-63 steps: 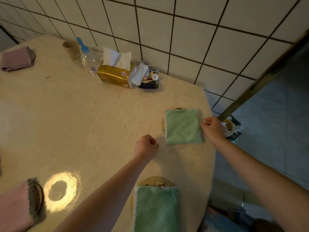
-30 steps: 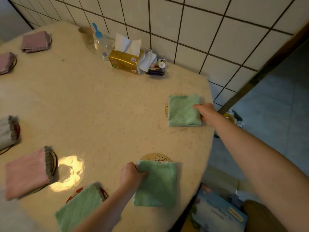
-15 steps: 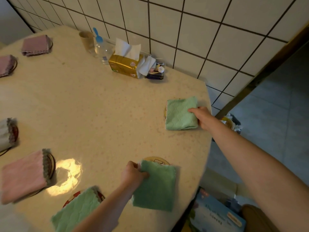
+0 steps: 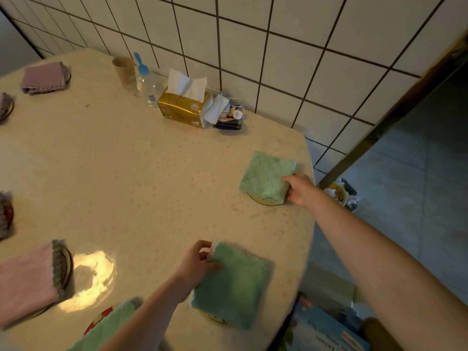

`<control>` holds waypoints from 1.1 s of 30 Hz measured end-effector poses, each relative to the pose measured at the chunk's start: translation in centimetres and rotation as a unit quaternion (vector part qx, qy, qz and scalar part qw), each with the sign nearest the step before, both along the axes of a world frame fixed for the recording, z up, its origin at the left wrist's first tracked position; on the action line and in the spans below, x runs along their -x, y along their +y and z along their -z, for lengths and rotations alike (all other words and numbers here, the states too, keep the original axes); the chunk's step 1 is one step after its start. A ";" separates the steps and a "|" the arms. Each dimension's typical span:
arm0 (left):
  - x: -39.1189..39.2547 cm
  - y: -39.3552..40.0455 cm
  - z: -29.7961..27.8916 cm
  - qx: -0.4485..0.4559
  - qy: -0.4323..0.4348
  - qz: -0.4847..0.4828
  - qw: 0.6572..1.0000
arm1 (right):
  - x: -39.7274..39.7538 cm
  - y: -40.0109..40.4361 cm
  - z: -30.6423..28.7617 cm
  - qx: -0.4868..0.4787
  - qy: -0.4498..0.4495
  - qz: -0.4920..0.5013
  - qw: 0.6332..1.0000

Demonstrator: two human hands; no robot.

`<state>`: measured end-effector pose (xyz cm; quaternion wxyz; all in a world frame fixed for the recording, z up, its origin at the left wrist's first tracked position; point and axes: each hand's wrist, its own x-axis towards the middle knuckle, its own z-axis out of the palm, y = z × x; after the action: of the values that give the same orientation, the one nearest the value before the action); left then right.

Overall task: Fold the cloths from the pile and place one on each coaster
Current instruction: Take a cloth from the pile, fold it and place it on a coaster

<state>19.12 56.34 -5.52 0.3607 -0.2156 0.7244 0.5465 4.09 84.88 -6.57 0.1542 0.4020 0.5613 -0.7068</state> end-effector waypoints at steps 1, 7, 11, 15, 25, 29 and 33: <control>-0.1 0.0 0.1 0.001 0.006 0.000 1.000 | 0.0 0.1 0.1 -0.008 0.003 -0.005 1.000; -0.4 0.0 0.4 -0.020 0.020 -0.006 1.000 | -0.6 0.8 0.7 -0.034 0.022 -0.009 0.999; -0.3 -0.1 0.9 0.005 0.042 0.013 0.999 | -0.9 0.8 1.4 -0.074 0.021 -0.009 0.997; -0.3 -0.4 1.4 0.025 0.066 0.023 0.997 | -1.6 0.7 1.1 -0.375 0.052 -0.146 0.914; 0.4 -1.0 1.9 0.075 0.164 -0.015 0.983 | -5.0 0.7 0.6 -0.548 0.016 -0.325 0.771; -0.6 -2.8 1.1 0.100 0.188 0.001 0.977 | -7.7 -1.5 -0.9 -0.542 0.051 -0.312 0.779; -2.1 -6.9 0.8 0.113 0.199 -0.008 0.973 | -12.0 -7.2 -2.0 -0.494 0.152 -0.319 0.795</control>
<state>21.18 49.47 -6.28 0.1778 -0.1477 0.8372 0.4957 16.10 77.69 -4.53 0.0642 0.1091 0.9466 -0.2964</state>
